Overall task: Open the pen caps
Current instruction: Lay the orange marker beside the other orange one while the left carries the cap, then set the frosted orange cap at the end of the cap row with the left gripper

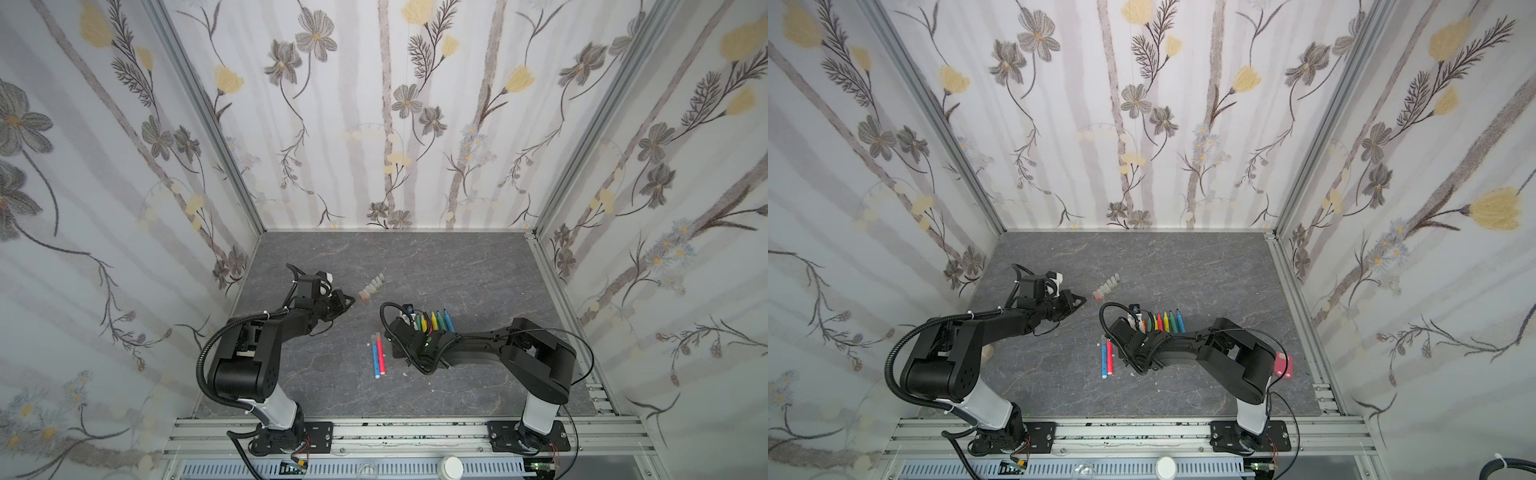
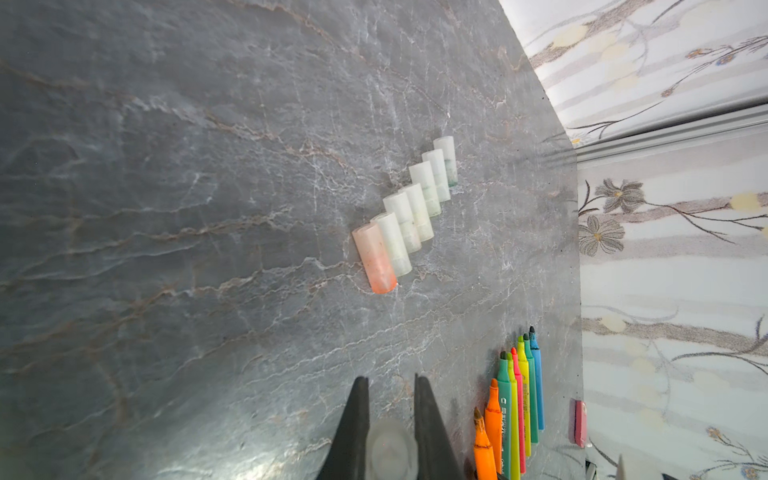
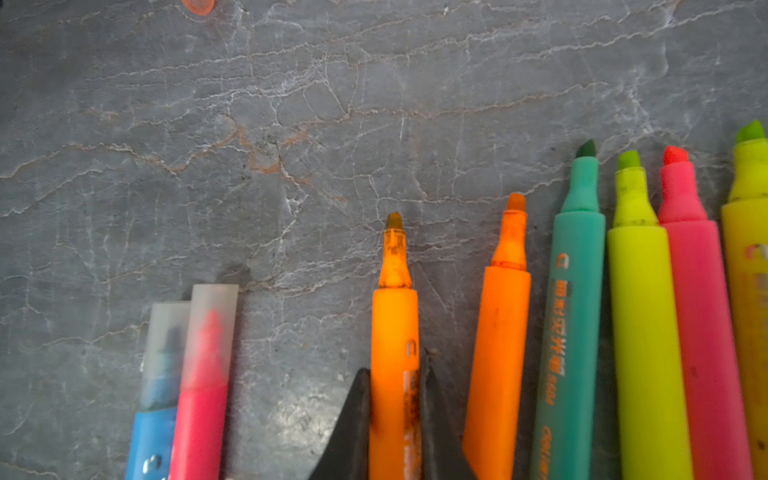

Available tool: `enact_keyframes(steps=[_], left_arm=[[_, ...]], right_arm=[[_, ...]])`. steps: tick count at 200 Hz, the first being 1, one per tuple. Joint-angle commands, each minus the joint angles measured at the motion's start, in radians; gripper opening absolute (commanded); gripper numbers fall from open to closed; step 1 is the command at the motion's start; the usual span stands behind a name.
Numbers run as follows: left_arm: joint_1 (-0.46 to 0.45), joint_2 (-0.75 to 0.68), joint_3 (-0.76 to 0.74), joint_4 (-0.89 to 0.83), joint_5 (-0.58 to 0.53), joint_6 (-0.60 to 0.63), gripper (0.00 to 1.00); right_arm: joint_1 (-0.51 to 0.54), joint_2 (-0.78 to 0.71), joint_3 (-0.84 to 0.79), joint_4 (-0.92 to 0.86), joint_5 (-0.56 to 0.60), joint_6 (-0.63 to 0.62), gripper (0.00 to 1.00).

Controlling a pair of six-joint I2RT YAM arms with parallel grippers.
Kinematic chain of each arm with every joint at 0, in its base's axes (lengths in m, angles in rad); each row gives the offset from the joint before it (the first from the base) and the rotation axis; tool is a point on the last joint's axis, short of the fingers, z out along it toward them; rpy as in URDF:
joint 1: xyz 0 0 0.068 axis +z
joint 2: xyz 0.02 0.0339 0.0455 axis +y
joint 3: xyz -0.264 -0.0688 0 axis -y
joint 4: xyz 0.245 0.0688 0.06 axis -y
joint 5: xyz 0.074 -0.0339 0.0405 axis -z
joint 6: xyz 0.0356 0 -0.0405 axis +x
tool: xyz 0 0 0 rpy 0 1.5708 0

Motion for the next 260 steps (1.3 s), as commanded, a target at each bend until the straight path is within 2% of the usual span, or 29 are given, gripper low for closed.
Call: enact_keyframes(steps=[1,21,53,106,184,260], left_arm=[[0.000,0.017,-0.002,0.050,-0.007,0.012,0.00],[-0.001,0.035,-0.005,0.060,-0.010,0.012,0.00],[0.001,0.078,-0.006,0.091,-0.008,0.003,0.00],[-0.004,0.124,0.011,0.132,-0.001,-0.018,0.00],[-0.016,0.205,0.055,0.180,-0.002,-0.051,0.00],[-0.040,0.246,0.113,0.157,-0.025,-0.052,0.18]], right_arm=[[0.004,-0.004,0.003,-0.029,0.044,0.016,0.18],[0.006,-0.009,0.004,-0.043,0.063,0.019,0.24],[0.011,-0.030,0.006,-0.046,0.081,0.016,0.29],[0.011,-0.058,0.021,-0.056,0.116,-0.019,0.30],[0.008,-0.227,0.001,-0.027,0.213,-0.114,0.31],[0.007,-0.288,-0.031,-0.024,0.205,-0.109,0.31]])
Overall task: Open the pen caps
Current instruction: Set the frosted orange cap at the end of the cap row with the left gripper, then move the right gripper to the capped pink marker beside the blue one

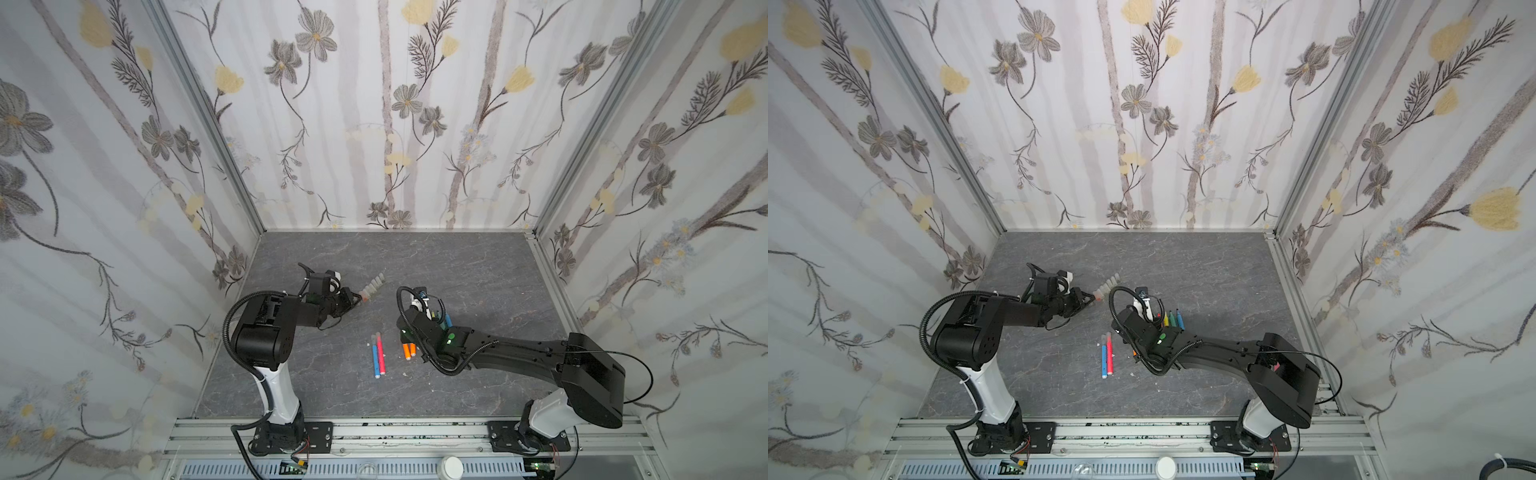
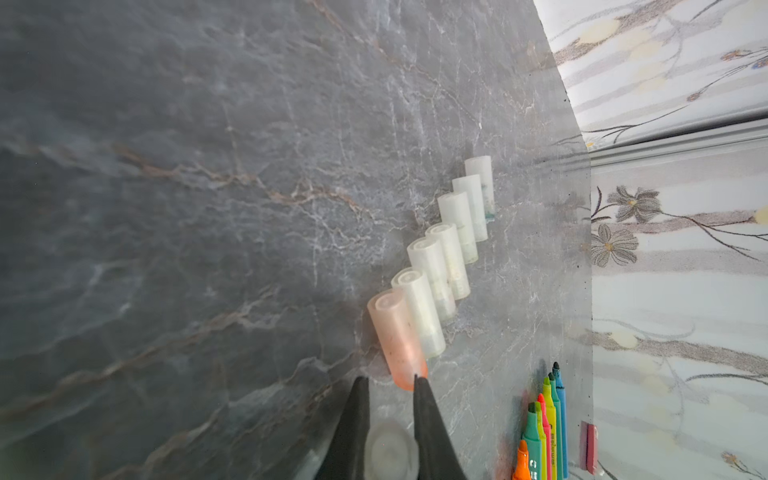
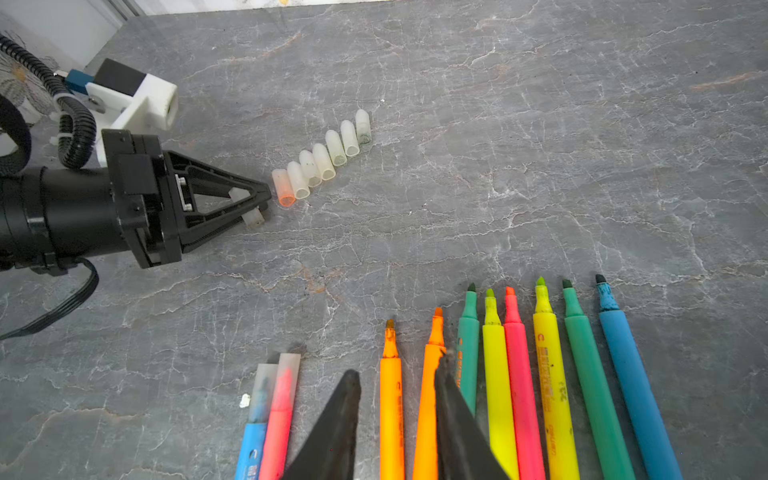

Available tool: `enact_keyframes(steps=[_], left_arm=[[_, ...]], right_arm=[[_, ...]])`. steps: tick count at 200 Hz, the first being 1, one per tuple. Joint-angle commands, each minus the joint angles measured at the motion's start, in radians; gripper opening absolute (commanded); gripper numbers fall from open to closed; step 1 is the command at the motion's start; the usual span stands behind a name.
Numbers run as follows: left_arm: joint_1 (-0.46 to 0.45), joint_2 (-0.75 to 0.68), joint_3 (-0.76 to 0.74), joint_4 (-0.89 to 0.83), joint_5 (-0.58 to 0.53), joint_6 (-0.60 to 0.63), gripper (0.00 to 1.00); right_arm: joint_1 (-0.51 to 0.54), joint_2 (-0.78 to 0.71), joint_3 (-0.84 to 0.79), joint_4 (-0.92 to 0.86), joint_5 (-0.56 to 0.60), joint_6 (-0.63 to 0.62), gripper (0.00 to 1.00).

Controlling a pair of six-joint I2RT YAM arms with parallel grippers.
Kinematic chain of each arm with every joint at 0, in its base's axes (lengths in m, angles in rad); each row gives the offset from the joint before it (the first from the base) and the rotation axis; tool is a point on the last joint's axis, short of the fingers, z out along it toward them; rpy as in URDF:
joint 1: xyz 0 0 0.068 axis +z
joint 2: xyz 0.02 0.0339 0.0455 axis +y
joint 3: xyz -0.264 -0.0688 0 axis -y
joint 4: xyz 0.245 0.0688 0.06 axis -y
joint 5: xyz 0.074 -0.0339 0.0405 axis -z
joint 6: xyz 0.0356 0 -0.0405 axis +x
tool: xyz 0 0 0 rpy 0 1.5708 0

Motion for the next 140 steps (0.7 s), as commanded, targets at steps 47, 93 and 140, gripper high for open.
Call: enact_keyframes(steps=[47,93,140], left_arm=[[-0.002,-0.003,0.017,-0.017,-0.024,0.000,0.24],[-0.003,-0.021,0.009,-0.024,-0.020,0.001,0.26],[0.003,-0.141,-0.034,-0.064,-0.028,0.007,0.30]], right_arm=[[0.001,-0.006,-0.023,0.018,-0.030,0.010,0.31],[0.009,0.021,-0.017,0.043,-0.110,0.013,0.31],[0.049,0.172,0.093,-0.033,-0.172,0.035,0.31]])
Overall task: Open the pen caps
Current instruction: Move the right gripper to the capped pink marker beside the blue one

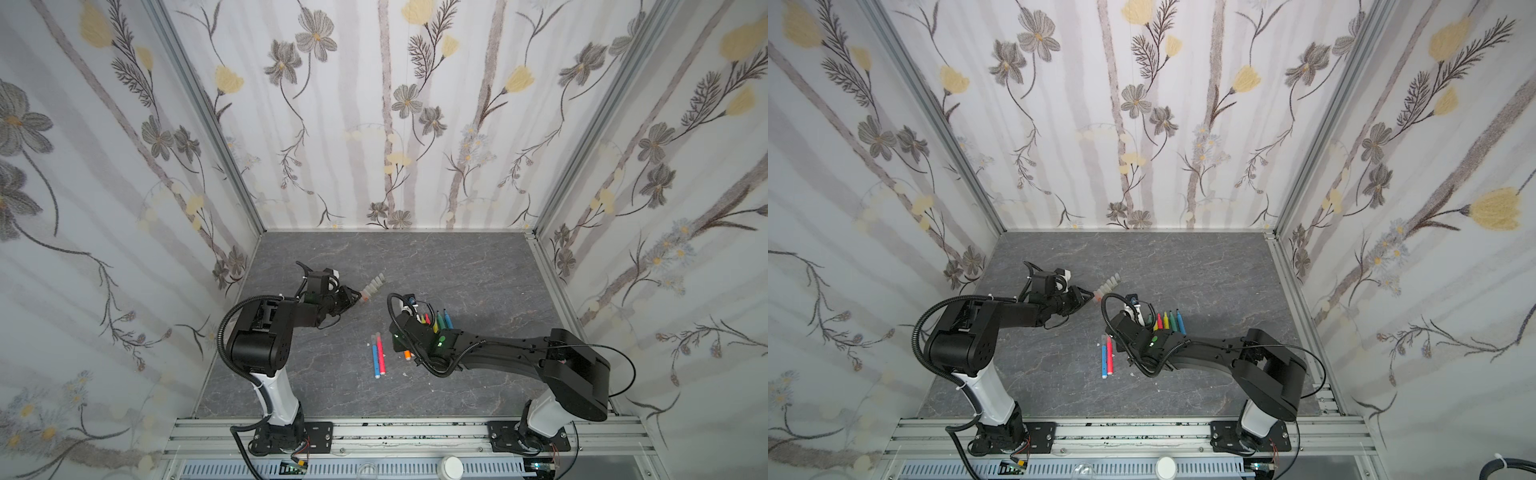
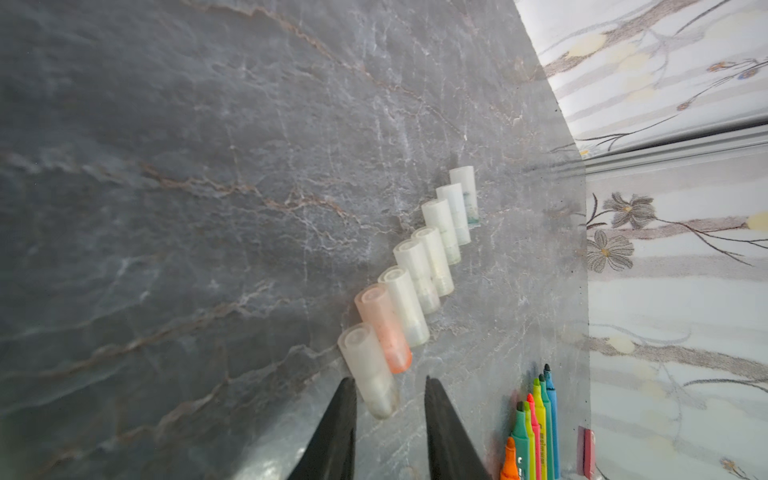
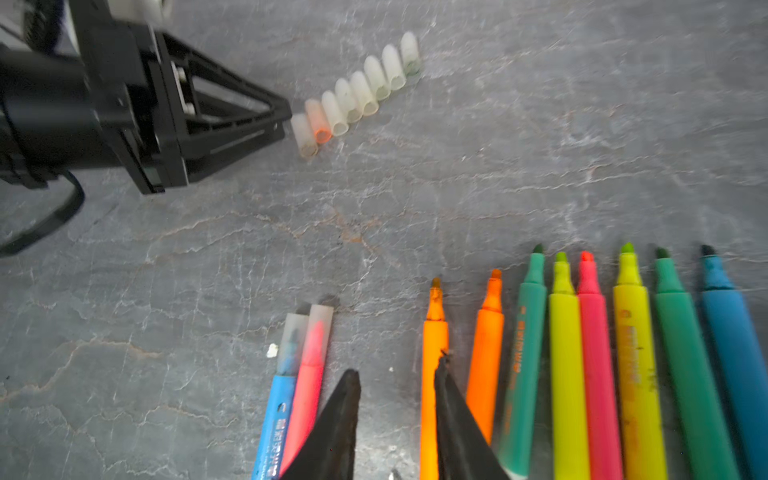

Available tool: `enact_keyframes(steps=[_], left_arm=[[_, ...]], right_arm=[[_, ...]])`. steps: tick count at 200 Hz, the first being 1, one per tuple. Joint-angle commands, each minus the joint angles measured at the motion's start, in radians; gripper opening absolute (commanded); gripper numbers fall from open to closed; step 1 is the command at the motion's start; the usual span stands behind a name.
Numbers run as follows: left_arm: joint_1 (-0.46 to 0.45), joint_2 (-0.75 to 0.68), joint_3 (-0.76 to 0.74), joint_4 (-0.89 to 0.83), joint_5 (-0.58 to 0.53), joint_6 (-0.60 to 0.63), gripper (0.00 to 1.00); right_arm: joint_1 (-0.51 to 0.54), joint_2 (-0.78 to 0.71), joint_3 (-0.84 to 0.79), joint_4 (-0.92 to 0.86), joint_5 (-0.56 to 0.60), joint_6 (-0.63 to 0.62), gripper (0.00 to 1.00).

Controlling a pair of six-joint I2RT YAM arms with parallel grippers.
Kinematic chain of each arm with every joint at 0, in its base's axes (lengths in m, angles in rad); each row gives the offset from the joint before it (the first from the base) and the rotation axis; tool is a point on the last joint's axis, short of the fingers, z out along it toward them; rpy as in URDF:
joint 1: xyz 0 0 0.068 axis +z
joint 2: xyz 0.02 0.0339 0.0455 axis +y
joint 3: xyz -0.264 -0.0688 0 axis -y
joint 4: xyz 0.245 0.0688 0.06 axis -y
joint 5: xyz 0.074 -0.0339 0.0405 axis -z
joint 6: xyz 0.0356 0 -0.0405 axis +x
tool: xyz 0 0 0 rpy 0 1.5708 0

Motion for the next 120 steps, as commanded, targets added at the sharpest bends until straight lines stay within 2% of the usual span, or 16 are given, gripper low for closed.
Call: enact_keyframes(steps=[1,73,120], left_arm=[[0.005,-0.059,-0.015,-0.027,-0.009,0.010,0.30],[0.021,-0.289,-0.059,-0.165,-0.058,0.063,0.33],[0.034,-0.355,-0.073,-0.209,-0.067,0.085,0.34]], right_arm=[[0.016,0.053,0.048,-0.043,-0.031,0.024,0.31],[0.043,0.173,0.129,-0.087,-0.090,0.039,0.32],[0.055,0.227,0.163,-0.106,-0.111,0.038,0.32]])
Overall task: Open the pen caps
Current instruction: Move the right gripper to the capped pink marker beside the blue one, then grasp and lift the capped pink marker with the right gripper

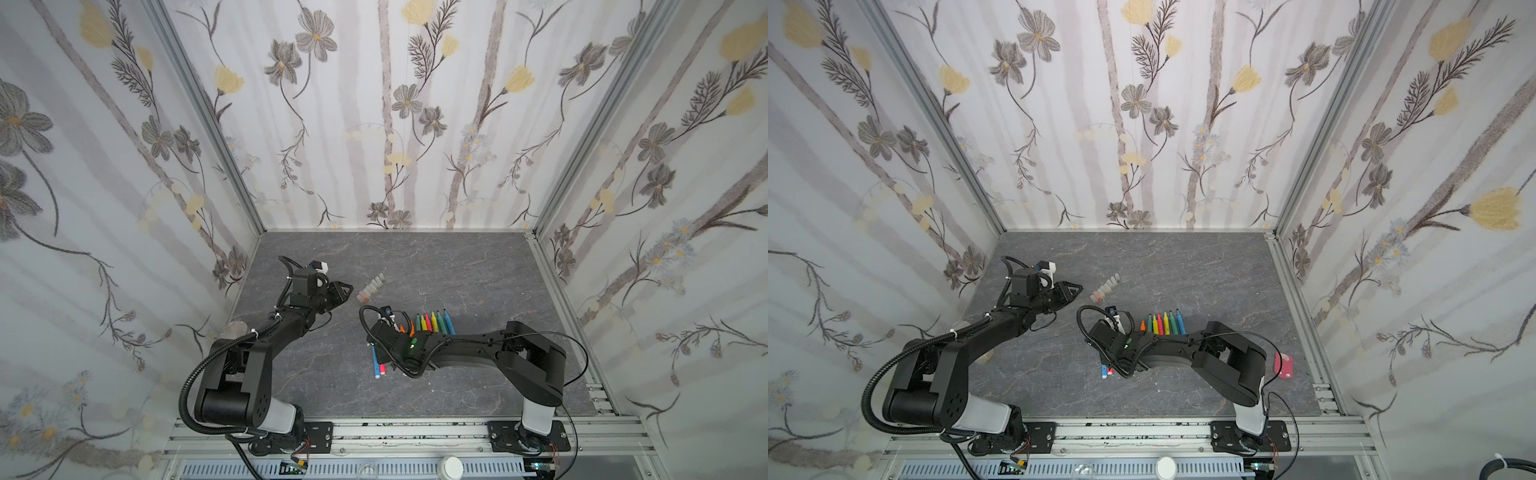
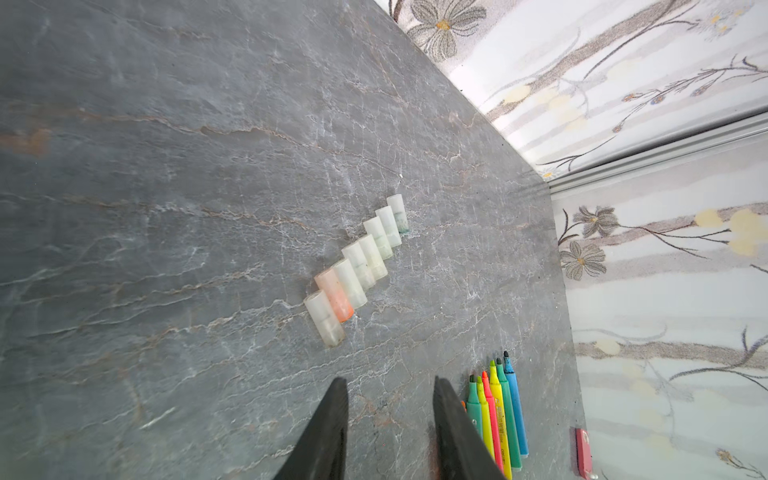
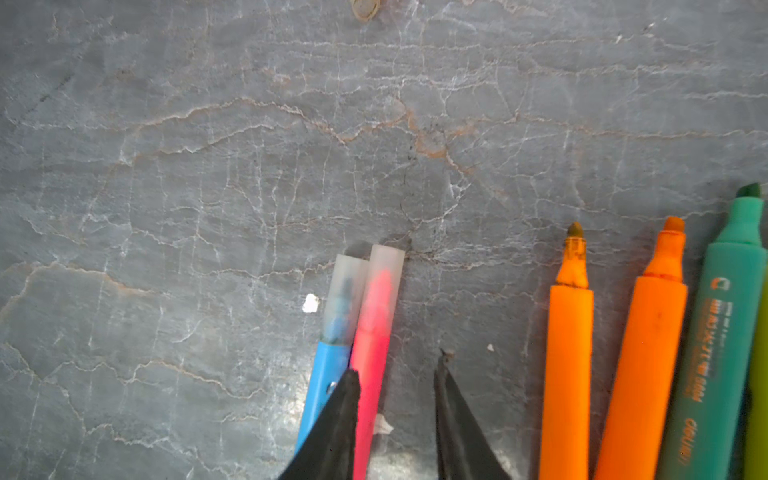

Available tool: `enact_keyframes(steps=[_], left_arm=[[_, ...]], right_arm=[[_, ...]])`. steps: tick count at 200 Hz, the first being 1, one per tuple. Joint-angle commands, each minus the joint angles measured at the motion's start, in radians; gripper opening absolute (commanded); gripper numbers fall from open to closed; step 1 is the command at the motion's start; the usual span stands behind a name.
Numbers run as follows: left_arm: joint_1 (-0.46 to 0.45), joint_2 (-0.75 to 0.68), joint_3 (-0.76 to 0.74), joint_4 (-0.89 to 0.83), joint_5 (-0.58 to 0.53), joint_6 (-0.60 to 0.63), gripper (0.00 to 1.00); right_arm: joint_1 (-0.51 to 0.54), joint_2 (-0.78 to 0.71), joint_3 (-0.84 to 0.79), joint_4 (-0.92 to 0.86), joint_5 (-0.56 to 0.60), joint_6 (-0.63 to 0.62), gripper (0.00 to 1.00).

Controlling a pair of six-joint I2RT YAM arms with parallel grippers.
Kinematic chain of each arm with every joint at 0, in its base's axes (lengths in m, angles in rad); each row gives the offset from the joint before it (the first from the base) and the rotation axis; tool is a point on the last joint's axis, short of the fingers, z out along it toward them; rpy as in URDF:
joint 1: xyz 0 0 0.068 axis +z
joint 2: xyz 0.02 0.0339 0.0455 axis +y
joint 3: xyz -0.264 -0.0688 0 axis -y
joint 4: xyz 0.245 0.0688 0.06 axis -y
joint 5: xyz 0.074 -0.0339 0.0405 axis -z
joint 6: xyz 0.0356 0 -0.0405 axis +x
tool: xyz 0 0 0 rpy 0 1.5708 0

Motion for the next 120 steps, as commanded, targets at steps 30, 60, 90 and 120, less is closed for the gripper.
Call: enact_keyframes(steps=[30,60,90,120], left_arm=[[0.007,-0.035,-0.017,-0.034,-0.010,0.026,0.35],[0.008,-0.037,-0.017,-0.034,-0.007,0.028,0.35],[0.009,-0.042,-0.017,-0.040,-0.007,0.033,0.35],[0.008,-0.051,-0.017,-0.049,-0.007,0.037,0.35]], right_arm=[[0.007,0.036,0.027,-0.031,-0.020,0.010,0.32],[0.010,0.064,0.048,-0.048,-0.030,0.001,0.32],[0.014,0.085,0.058,-0.077,-0.027,0.003,0.31],[0.014,0.082,0.044,-0.083,-0.025,0.007,0.30]])
